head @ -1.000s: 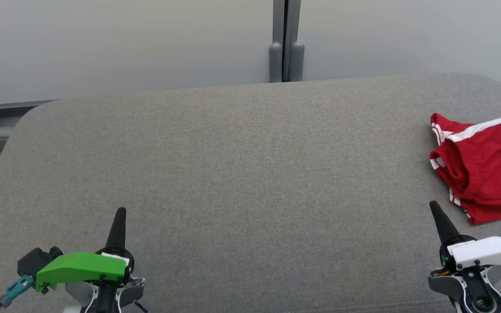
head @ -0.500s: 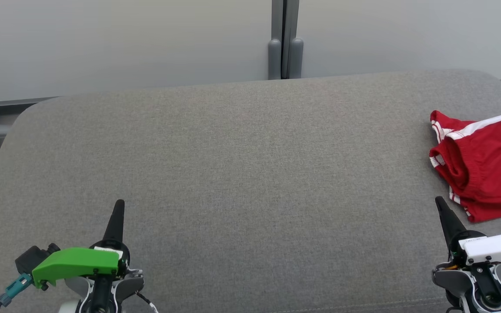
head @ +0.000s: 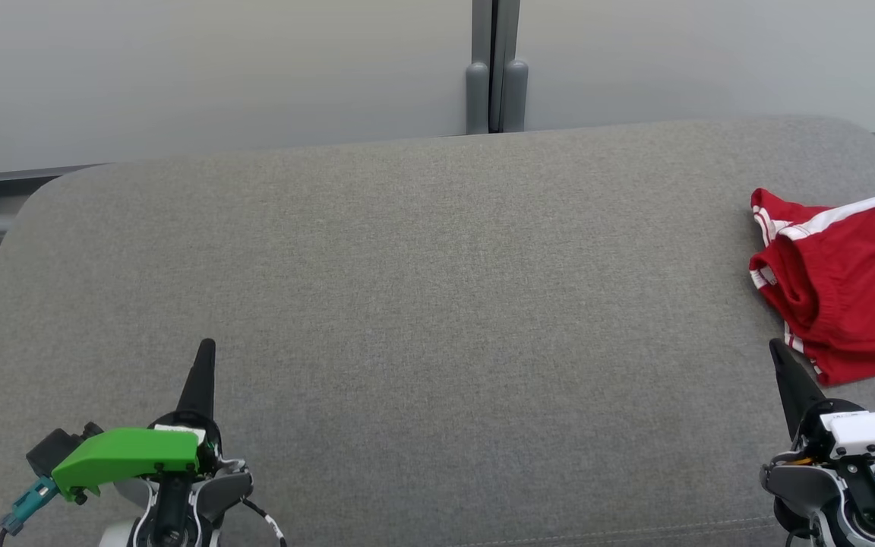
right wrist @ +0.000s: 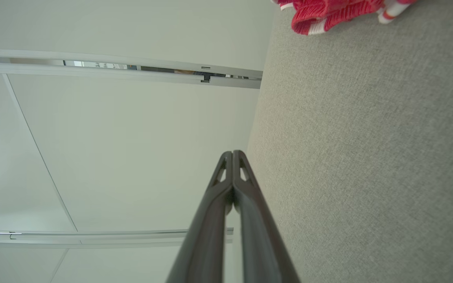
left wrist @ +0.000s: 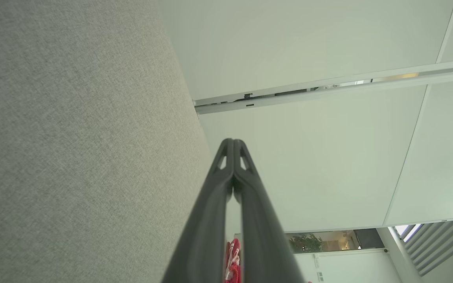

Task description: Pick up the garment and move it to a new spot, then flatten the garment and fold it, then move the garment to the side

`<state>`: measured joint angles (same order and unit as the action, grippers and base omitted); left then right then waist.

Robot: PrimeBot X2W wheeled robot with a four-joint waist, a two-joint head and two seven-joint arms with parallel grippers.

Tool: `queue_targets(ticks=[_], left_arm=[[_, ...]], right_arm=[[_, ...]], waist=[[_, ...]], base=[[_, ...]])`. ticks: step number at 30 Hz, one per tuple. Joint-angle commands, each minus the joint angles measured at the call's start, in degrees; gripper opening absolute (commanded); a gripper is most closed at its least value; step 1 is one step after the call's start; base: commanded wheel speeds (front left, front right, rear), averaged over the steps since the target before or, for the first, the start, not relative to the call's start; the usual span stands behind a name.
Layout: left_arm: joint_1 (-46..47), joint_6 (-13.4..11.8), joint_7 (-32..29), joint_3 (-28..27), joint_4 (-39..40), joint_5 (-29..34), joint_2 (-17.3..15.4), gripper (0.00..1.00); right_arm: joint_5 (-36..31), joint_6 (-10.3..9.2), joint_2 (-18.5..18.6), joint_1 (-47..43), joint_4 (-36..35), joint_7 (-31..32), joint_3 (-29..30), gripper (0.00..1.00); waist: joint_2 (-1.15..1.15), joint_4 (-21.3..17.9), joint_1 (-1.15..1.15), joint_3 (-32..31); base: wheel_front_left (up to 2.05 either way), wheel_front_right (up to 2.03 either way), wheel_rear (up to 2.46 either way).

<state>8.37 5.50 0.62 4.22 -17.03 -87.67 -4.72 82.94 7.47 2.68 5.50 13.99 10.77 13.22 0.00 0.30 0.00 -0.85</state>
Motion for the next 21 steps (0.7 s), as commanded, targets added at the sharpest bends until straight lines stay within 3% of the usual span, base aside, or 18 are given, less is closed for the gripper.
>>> queue_targets(ticks=[1,21], left_arm=[[1.21,0.48,-0.16,-0.47,0.01,-1.30,0.16,0.00],[2.20,2.27,-1.73,-2.91,-0.61,-5.96,1.98,0.00]], right_arm=[[1.19,0.04,0.30,0.97,0.04,0.34,0.37,0.00],[8.48,0.04,0.33,1.71,0.84,1.80,2.18,0.00]], waist=[[0.00,-0.02,0.00,0.06],[0.00,-0.30,0.00,0.83]], base=[[0.00,0.00,0.00],[0.00,0.00,0.00]])
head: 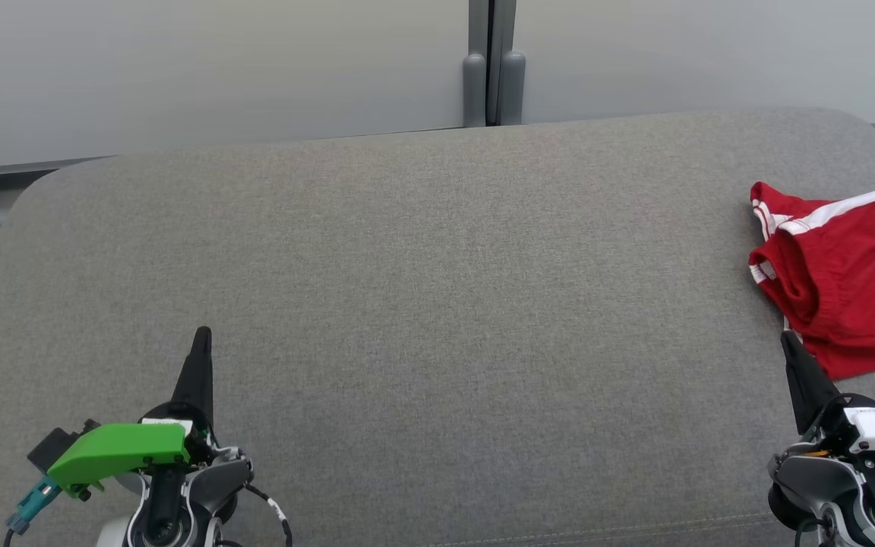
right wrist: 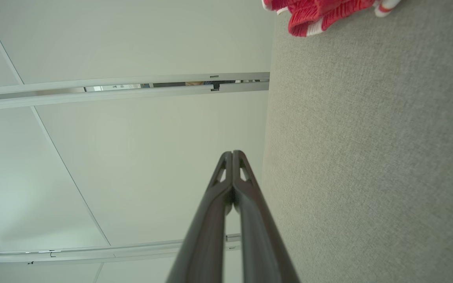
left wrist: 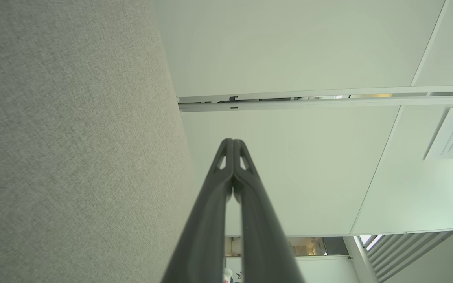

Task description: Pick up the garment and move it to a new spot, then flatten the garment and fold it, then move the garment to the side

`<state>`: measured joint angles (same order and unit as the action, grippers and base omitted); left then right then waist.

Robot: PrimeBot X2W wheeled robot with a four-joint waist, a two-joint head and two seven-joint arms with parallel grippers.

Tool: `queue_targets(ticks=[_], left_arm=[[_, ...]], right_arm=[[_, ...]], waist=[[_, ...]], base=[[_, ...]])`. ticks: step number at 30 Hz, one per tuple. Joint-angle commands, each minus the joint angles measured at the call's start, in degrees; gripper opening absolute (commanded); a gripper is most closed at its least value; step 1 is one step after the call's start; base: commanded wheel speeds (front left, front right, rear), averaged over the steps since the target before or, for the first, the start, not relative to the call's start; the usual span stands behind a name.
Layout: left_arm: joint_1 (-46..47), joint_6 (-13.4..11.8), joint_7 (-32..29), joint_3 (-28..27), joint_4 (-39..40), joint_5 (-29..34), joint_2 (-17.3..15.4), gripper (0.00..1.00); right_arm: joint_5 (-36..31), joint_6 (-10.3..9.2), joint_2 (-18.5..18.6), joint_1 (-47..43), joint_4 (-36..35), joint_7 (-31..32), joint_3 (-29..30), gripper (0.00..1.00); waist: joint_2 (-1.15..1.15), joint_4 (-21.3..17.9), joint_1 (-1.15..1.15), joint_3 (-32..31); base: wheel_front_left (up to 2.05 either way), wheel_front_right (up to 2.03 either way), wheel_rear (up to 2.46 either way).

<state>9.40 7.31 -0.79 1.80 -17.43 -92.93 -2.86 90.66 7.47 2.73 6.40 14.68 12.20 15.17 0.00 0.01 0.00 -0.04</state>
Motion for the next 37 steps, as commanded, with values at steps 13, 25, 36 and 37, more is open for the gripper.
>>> queue_targets(ticks=[13,25,36,37], left_arm=[[0.91,0.35,-0.24,-0.46,-0.22,-0.64,0.10,0.00],[0.92,0.36,-0.24,-0.46,-0.21,-0.64,0.10,0.00],[0.90,0.36,-0.24,-0.46,-0.14,-0.63,0.10,0.00],[0.90,0.36,-0.24,-0.46,-0.13,-0.63,0.10,0.00]], right_arm=[[0.69,0.04,0.27,0.75,0.15,0.26,0.20,0.00],[0.69,0.04,0.27,0.74,0.14,0.26,0.20,0.00],[0.68,0.04,0.27,0.74,0.14,0.26,0.20,0.00],[0.69,0.04,0.27,0.74,0.14,0.26,0.20,0.00]], waist=[[0.00,-0.02,0.00,0.05],[0.00,-0.02,0.00,0.05],[0.00,-0.02,0.00,0.05],[0.00,-0.02,0.00,0.05]], base=[[0.00,0.00,0.00],[0.00,0.00,0.00],[0.00,0.00,0.00],[0.00,0.00,0.00]])
